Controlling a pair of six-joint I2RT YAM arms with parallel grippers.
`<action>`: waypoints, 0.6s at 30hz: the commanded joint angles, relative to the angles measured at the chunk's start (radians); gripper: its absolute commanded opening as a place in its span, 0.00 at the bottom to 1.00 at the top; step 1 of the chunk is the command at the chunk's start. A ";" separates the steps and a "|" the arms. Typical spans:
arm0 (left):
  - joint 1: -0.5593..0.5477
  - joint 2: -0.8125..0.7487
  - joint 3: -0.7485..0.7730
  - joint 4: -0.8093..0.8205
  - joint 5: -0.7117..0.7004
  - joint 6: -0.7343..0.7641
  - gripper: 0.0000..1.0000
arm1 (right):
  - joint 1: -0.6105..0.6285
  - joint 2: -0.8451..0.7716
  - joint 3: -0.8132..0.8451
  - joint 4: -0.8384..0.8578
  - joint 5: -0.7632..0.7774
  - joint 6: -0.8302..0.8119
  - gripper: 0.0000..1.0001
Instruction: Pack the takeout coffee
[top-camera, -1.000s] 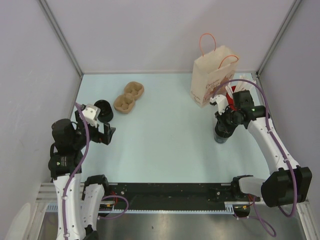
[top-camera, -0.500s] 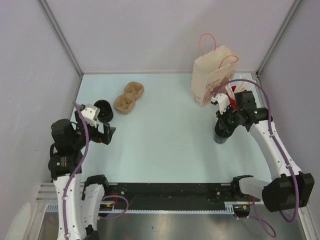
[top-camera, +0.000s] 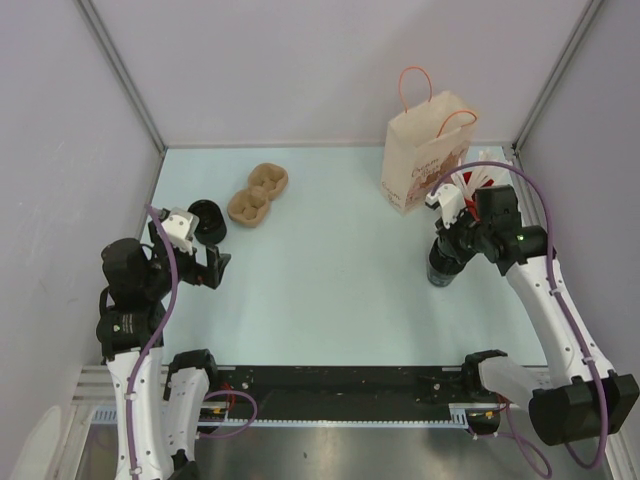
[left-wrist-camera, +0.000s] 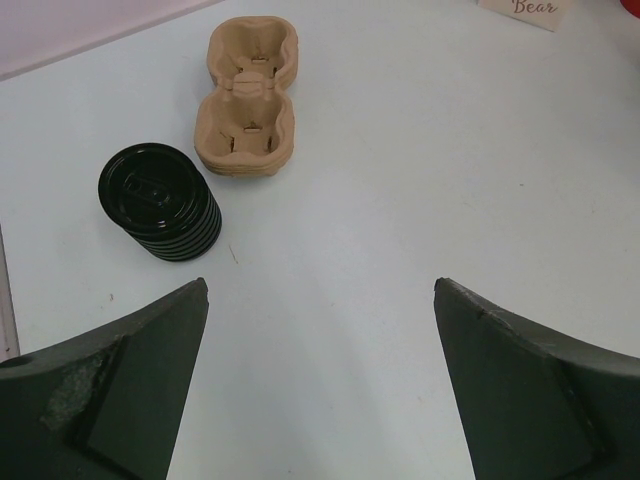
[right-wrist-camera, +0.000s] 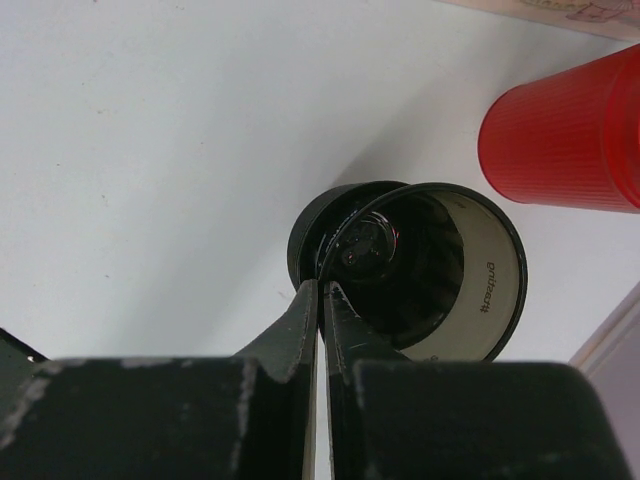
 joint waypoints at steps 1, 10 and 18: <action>0.014 -0.009 -0.003 0.021 0.023 -0.017 0.99 | 0.005 -0.045 0.040 0.022 0.034 0.004 0.00; 0.017 -0.012 -0.007 0.023 0.020 -0.015 1.00 | 0.015 -0.072 0.145 -0.072 0.093 -0.027 0.00; 0.023 -0.012 -0.005 0.023 0.022 -0.017 0.99 | 0.053 -0.078 0.283 -0.113 0.120 -0.019 0.00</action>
